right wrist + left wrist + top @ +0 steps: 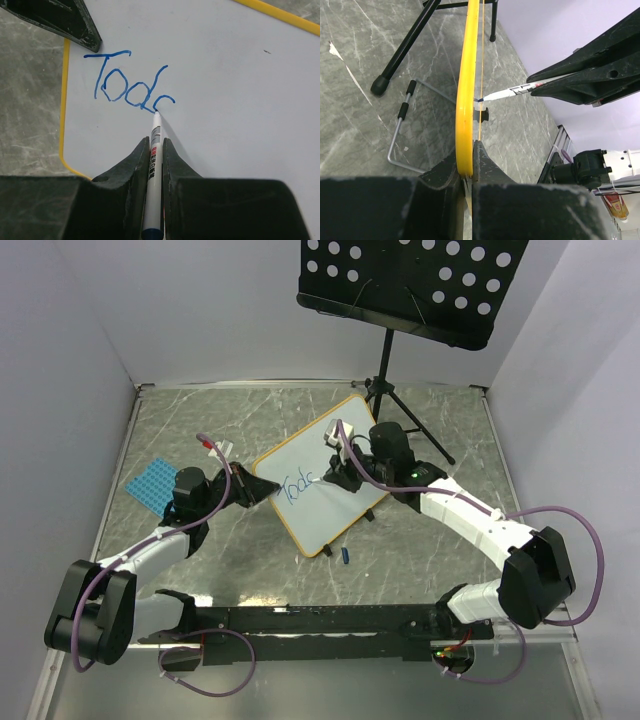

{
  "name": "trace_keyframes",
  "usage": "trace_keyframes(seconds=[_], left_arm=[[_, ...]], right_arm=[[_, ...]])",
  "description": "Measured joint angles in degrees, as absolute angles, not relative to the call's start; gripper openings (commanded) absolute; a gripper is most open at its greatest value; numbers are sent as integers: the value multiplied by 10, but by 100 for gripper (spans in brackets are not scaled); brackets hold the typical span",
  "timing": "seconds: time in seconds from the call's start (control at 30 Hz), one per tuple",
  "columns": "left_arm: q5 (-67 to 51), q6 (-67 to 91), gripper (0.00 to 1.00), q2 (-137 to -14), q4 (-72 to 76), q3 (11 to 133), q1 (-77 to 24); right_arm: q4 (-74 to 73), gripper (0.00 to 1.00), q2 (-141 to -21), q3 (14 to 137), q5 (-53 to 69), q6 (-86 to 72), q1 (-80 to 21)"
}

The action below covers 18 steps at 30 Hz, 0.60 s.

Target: Write a sentence on the whiteboard

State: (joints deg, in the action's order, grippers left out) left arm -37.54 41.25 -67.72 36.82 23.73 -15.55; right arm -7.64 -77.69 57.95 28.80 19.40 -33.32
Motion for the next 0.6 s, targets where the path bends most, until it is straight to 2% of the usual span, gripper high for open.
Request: trace_keyframes(seconds=[0.6], left_arm=[[-375, 413, 1, -677, 368, 237, -156]], right_arm=[[-68, 0, -776, 580, 272, 175, -331]])
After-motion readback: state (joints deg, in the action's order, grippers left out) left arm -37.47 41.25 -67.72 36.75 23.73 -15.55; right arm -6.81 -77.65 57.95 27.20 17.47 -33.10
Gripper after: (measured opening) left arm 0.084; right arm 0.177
